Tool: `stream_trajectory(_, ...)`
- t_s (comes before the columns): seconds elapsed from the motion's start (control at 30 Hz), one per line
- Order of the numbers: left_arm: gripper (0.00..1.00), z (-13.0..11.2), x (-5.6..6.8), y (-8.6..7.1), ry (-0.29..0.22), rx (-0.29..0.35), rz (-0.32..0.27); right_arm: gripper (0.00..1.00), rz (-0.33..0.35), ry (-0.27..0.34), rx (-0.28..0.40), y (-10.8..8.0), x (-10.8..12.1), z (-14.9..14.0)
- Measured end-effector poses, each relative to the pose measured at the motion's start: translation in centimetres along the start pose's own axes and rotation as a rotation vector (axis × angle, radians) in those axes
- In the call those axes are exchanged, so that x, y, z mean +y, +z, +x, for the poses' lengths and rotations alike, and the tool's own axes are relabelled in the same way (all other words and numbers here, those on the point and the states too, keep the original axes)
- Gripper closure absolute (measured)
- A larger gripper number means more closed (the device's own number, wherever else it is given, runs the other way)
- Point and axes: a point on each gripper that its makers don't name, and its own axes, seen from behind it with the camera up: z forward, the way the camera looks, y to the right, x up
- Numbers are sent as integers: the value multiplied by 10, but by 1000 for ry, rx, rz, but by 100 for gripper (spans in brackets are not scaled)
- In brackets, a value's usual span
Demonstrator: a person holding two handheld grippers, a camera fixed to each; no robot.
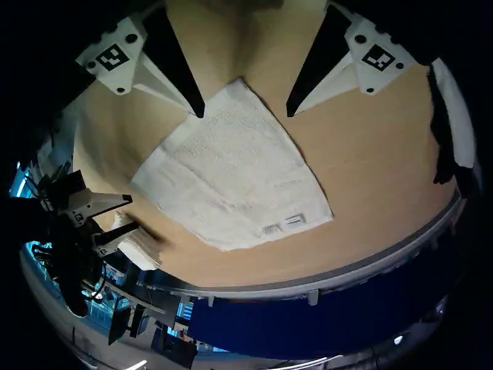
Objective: Fold towel
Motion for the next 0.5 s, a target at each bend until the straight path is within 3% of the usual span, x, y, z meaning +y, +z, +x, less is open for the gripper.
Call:
stream_trajectory(0.27, 3, -17, 7, 8, -23, -59, -20, 9, 38, -9, -58, 9, -11, -28)
stream_trajectory(0.5, 9, -27, 9, 12, -6, -86, -14, 15, 48, 6, -77, 14, -15, -43)
